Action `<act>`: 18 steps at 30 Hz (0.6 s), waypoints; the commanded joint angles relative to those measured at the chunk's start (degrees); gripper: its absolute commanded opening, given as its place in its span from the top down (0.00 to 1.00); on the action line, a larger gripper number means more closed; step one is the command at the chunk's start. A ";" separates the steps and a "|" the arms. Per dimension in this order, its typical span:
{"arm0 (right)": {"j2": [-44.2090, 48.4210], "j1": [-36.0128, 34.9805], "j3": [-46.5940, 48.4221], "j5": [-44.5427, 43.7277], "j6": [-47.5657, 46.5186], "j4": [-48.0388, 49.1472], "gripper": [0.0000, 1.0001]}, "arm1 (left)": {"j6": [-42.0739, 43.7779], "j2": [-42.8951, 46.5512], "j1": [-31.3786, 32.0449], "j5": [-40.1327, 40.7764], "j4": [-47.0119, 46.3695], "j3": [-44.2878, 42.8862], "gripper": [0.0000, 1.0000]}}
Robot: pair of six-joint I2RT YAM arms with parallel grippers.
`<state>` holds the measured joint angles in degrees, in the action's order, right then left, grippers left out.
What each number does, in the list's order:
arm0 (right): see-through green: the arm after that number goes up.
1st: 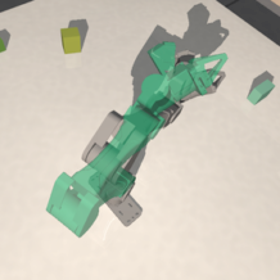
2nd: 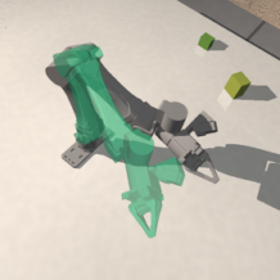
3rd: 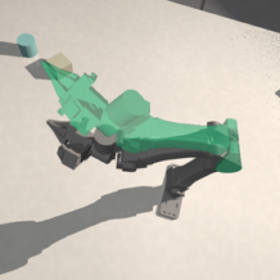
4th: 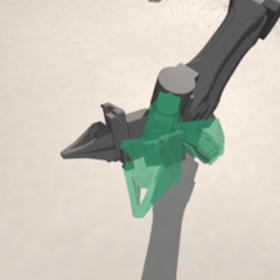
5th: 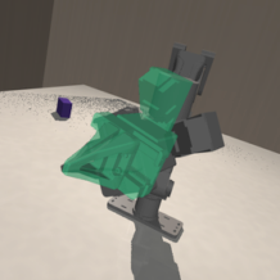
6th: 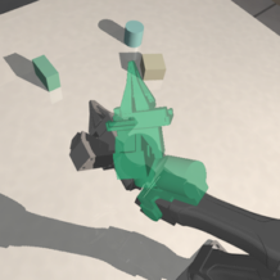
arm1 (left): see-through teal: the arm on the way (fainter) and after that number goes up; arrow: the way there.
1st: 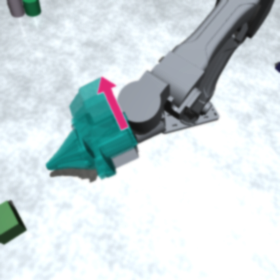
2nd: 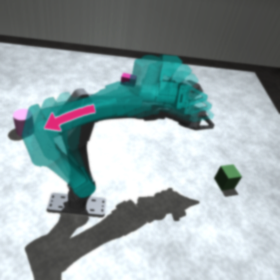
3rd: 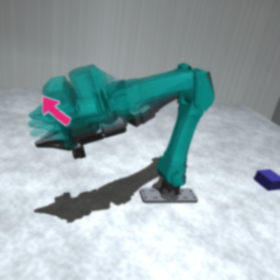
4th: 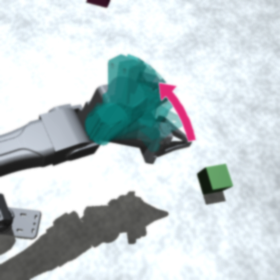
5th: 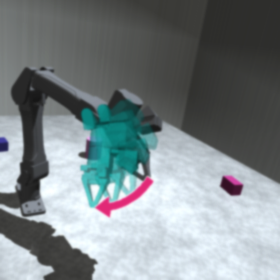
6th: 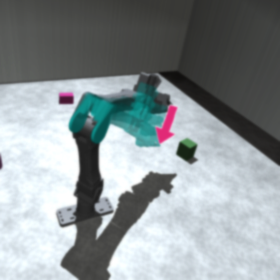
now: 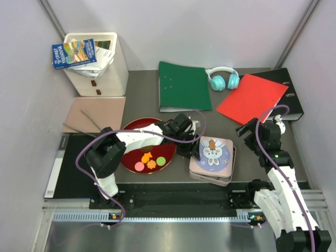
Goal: Pack the cookies
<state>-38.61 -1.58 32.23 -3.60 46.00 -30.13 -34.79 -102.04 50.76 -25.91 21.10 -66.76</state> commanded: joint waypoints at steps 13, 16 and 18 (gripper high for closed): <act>1.61 0.27 -1.47 0.61 -1.00 -2.12 0.01 | 6.92 3.95 1.45 -3.62 2.89 -2.32 0.40; -0.93 0.27 -0.94 2.54 -1.61 -3.44 0.01 | 8.15 3.52 1.53 -3.62 3.95 -2.93 0.38; -2.51 0.27 -0.85 6.04 -2.14 -3.97 0.01 | 8.77 3.25 1.62 -4.15 4.30 -3.46 0.36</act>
<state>-38.50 -1.58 30.41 -2.09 45.58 -32.88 -28.97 -100.99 51.96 -28.12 24.29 -67.44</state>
